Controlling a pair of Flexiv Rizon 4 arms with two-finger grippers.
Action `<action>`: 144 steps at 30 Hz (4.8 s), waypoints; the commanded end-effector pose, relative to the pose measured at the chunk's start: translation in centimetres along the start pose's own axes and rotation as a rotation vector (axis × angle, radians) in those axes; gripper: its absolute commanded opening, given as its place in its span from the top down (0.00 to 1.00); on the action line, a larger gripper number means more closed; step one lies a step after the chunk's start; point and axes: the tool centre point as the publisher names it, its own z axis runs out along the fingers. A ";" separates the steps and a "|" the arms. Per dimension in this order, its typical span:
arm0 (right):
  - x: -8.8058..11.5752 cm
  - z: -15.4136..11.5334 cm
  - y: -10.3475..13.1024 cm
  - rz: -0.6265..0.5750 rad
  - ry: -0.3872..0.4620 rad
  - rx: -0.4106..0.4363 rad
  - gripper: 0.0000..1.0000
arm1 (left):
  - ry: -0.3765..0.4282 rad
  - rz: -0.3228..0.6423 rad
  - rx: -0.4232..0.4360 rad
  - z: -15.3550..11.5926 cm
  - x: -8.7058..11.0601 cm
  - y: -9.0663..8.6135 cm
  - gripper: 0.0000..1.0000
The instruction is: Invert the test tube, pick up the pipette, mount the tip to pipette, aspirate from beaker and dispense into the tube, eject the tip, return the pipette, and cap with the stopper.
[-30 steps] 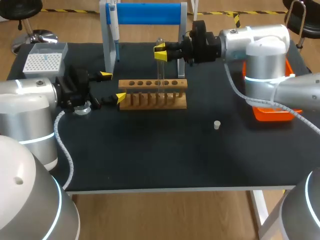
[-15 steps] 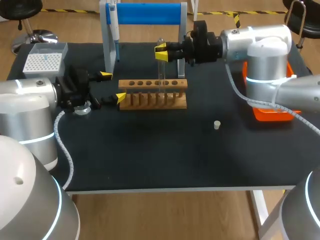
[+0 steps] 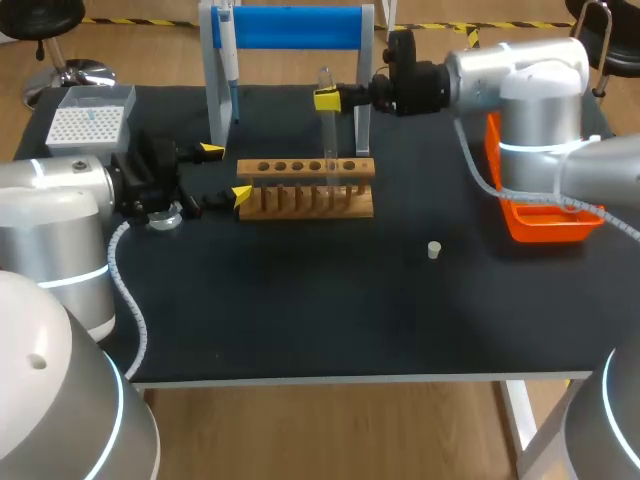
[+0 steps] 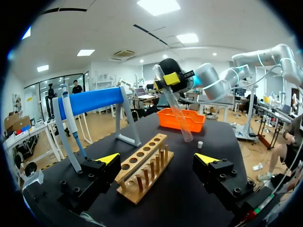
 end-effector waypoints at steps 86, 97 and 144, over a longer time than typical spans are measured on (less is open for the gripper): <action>1.1 -0.6 -0.7 0.994 0.053 -0.062 1.00 | -0.042 0.368 0.202 0.2 0.1 -1.9 0.00; 1.1 -0.6 -0.7 0.994 0.053 -0.062 1.00 | 0.103 0.917 0.325 0.9 2.9 -6.7 0.00; 1.1 -0.6 -0.7 0.994 0.053 -0.062 1.00 | 0.018 1.657 0.547 5.6 10.5 -11.3 0.00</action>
